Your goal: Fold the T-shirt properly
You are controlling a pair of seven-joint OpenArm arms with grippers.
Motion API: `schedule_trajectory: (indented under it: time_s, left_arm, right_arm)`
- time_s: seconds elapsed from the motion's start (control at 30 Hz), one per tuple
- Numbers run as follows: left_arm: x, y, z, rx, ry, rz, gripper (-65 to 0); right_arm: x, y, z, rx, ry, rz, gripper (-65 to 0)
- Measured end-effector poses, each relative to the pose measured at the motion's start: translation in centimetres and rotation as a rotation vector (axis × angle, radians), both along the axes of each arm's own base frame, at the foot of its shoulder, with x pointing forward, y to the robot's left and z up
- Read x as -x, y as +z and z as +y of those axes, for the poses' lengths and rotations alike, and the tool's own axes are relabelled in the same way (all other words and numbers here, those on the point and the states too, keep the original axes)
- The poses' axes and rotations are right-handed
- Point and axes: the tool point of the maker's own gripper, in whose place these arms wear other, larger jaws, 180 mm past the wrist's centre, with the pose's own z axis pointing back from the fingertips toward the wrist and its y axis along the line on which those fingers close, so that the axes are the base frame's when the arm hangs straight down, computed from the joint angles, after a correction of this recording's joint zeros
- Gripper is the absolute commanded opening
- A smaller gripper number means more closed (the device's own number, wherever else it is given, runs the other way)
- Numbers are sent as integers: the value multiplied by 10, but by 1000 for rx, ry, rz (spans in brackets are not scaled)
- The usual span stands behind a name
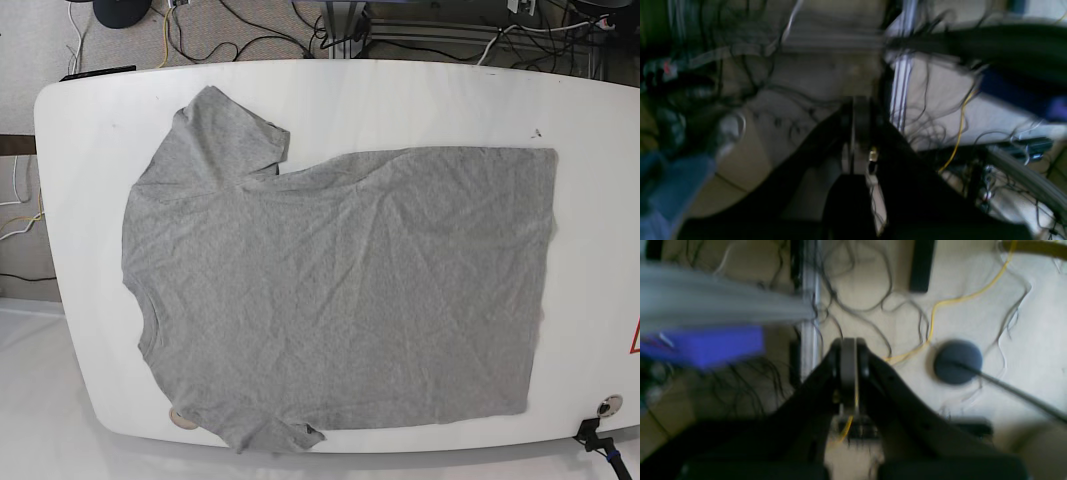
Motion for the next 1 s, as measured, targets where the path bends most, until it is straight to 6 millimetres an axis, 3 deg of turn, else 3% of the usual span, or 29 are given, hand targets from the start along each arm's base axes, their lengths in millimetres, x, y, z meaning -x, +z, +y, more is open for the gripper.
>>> schedule_trajectory:
  time_s: [0.1, 0.13, 0.2, 0.23, 0.3, 0.47, 0.57, 0.6, 0.67, 0.83, 1.0]
  left_arm:
    - [-28, 35, -7, 8, -25, -105, -650]
    - [-53, 52, -9, 9, -30, -197, -650]
    - [-65, 69, -11, 7, -43, -218, -650]
    - [-88, 89, -12, 14, -48, -311, -650]
    - [-98, 100, -10, 7, -52, -326, -650]
    - [-134, 140, 9, -47, -69, -465, -650]
    - [-132, 140, 5, -52, -69, -435, -650]
    - [-146, 158, 10, -78, -68, -508, -650]
    - [-156, 169, 11, -84, -69, -550, -650]
    - [-178, 176, 21, -112, -44, -607, -642]
    - [-193, 170, 31, -116, 3, -625, -621]
  right_arm:
    - [-22, 29, -4, 12, -15, -81, -650]
    - [-38, 42, -6, 18, -22, -142, -650]
    - [-48, 55, -14, 39, -34, -165, -650]
    - [-64, 70, -22, 64, -39, -228, -650]
    - [-74, 78, -29, 74, -46, -240, -650]
    - [-126, 121, -37, 9, -53, -384, -650]
    - [-138, 137, -24, -15, -56, -454, -650]
    - [-142, 143, -26, -7, -58, -476, -650]
    - [-154, 152, -24, -9, -58, -519, -650]
    - [-171, 164, -23, -48, -91, -579, -650]
    - [-187, 171, -15, -82, -59, -625, -650]
